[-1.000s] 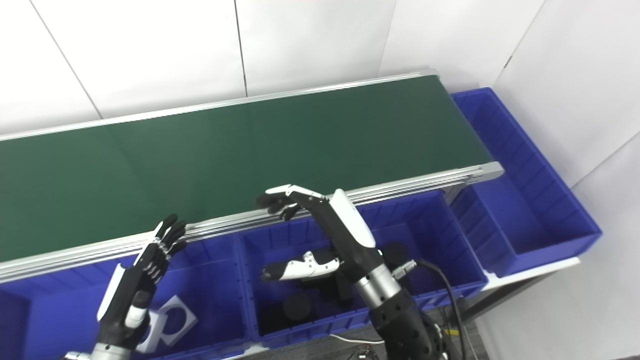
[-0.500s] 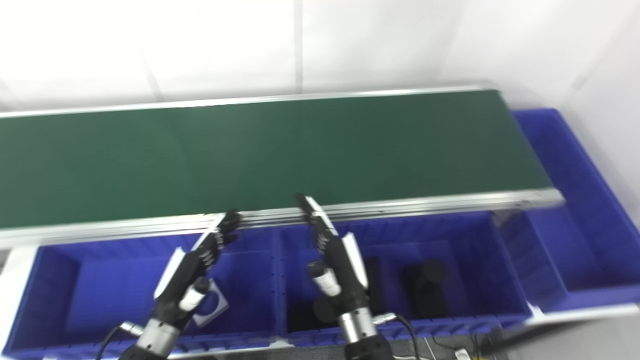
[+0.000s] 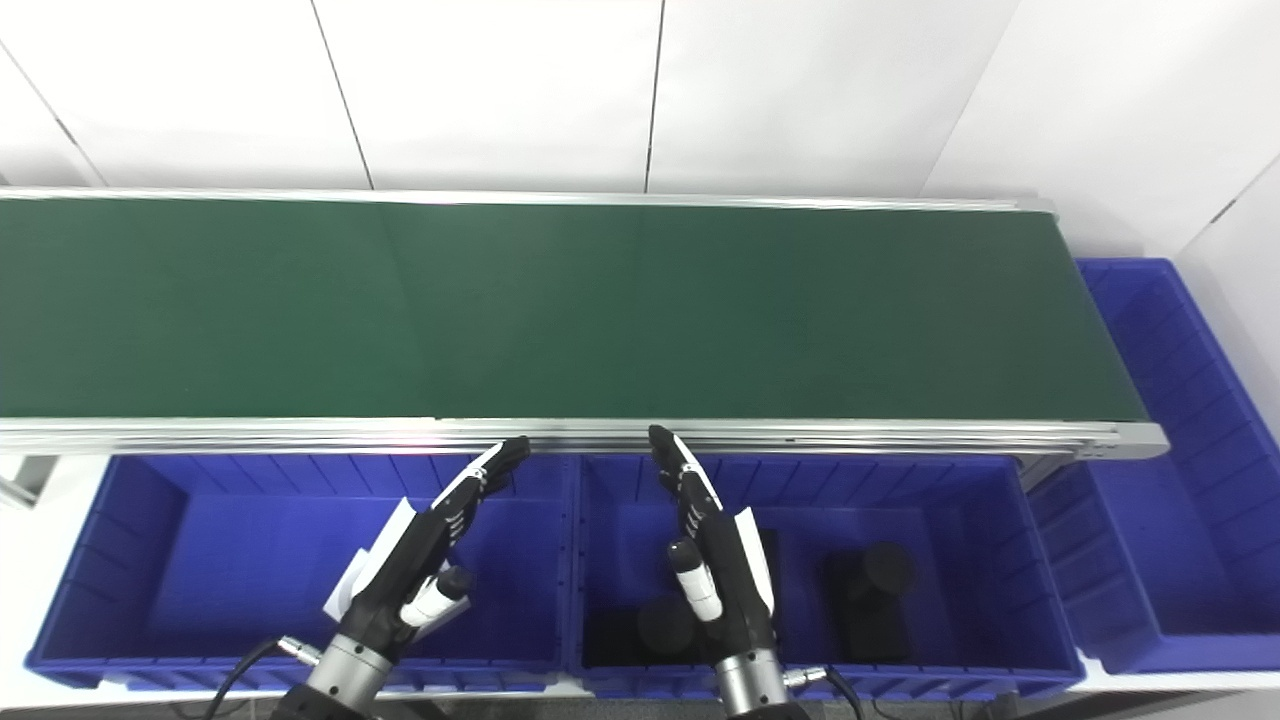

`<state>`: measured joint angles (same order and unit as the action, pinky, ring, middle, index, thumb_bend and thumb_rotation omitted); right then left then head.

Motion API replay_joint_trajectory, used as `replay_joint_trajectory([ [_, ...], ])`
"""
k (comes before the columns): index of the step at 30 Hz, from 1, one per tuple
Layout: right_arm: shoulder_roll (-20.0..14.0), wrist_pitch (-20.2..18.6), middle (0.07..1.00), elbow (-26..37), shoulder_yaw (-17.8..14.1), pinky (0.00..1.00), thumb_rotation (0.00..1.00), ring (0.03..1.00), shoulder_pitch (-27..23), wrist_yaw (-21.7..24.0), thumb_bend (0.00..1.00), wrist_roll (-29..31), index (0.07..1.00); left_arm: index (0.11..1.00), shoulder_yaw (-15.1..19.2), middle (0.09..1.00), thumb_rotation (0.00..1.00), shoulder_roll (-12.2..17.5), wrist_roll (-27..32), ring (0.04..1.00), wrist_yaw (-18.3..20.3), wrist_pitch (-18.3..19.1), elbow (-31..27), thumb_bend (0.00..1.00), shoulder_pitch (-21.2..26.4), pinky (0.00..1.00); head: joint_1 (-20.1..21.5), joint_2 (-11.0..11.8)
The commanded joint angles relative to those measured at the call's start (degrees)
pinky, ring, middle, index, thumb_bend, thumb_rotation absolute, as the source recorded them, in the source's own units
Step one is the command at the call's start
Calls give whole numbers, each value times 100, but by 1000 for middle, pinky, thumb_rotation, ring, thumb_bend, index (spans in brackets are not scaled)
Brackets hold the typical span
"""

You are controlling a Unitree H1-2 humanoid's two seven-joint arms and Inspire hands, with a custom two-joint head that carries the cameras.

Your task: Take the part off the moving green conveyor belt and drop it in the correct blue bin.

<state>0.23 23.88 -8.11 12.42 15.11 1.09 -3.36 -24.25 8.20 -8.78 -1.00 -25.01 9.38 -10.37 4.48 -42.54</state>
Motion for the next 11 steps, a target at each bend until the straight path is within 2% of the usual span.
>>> replay_joint_trajectory([
  [1, -14, 303, 931, 58, 39, 946, 1000, 954, -56, -40, 959, -40, 912, 930, -96, 941, 1000, 41, -51, 954, -190, -191, -61, 920, 136, 952, 1, -1],
  [7, -100, 304, 927, 20, 143, 957, 1000, 959, -72, -133, 952, -237, 915, 924, -324, 943, 1000, 100, -187, 949, -723, -191, -10, 942, 179, 931, 32, 26],
  [11, -192, 304, 937, 1, 361, 936, 1000, 948, -112, -514, 978, -695, 917, 926, -468, 947, 1000, 132, -195, 955, -981, -191, 52, 947, 197, 941, 24, 22],
])
